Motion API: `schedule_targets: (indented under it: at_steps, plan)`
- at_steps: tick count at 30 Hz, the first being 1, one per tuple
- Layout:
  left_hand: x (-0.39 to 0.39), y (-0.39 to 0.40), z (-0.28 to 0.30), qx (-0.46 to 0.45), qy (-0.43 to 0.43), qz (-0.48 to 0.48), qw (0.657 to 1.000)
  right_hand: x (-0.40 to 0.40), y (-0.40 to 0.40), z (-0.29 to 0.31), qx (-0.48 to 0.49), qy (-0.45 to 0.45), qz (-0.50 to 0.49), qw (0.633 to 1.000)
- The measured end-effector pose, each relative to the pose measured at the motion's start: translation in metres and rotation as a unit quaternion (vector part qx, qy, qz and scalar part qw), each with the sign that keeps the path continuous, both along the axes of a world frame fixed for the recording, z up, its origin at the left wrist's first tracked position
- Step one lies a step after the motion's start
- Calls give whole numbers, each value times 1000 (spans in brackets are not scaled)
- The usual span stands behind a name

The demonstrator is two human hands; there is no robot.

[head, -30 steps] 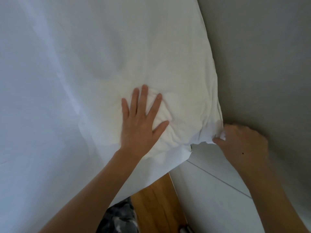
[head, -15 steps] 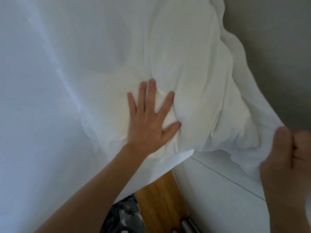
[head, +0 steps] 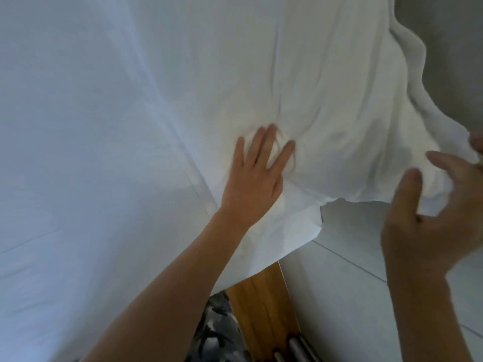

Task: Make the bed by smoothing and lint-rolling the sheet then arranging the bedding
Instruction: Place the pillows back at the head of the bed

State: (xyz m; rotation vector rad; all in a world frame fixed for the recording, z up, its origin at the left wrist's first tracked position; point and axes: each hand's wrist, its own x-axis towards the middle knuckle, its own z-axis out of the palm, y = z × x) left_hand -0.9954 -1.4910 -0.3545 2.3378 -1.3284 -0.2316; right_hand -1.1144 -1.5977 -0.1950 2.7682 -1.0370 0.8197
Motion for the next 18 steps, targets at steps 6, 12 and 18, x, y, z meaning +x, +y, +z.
schedule_targets:
  at_steps: [6, 12, 18]
  plan:
    - [-43, 79, -34, -7, 86, 100, 991, 72, -27, -25, 9, 145, 55, 988]
    - [-91, 108, -14, 89, 441, 398, 800, 82, -46, -25, 56, 216, -62, 973]
    - [-93, 89, -13, 121, 518, 383, 755, 84, -47, -24, 31, 227, -93, 969]
